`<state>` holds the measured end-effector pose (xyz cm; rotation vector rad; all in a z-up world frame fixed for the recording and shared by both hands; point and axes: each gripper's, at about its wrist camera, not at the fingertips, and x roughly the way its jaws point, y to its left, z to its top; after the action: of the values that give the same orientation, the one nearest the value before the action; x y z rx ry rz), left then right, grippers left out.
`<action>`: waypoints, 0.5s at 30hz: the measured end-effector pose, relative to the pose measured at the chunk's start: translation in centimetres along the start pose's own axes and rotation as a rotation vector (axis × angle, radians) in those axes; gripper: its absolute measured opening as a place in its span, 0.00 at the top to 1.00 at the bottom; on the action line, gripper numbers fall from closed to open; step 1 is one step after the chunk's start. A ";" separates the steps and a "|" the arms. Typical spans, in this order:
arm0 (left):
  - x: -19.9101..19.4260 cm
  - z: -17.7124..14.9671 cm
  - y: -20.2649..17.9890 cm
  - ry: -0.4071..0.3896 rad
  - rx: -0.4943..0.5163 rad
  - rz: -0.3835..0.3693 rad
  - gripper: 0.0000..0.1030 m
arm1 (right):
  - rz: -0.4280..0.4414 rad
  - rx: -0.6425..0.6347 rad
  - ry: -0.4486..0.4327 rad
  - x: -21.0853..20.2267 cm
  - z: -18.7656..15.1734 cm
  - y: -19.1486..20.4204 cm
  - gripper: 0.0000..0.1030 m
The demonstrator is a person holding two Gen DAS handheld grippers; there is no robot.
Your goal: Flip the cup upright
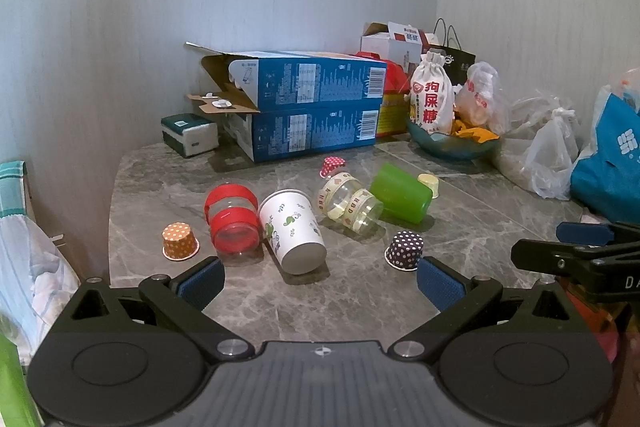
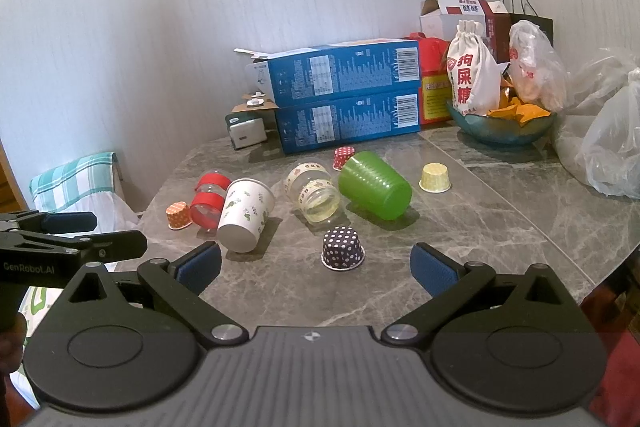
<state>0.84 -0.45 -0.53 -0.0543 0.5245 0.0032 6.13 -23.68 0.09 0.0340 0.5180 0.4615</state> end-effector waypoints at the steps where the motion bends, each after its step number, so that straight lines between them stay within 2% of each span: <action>1: 0.0 0.0 0.0 0.000 -0.001 0.000 0.00 | -0.001 0.000 -0.001 0.0 0.0 0.0 0.01; 15: 0.0 -0.1 -0.4 0.004 -0.001 0.003 0.00 | -0.001 0.002 0.001 0.0 0.0 0.0 0.01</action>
<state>0.79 -0.81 -0.60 -0.0548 0.5286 0.0060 6.11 -23.67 0.08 0.0349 0.5196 0.4600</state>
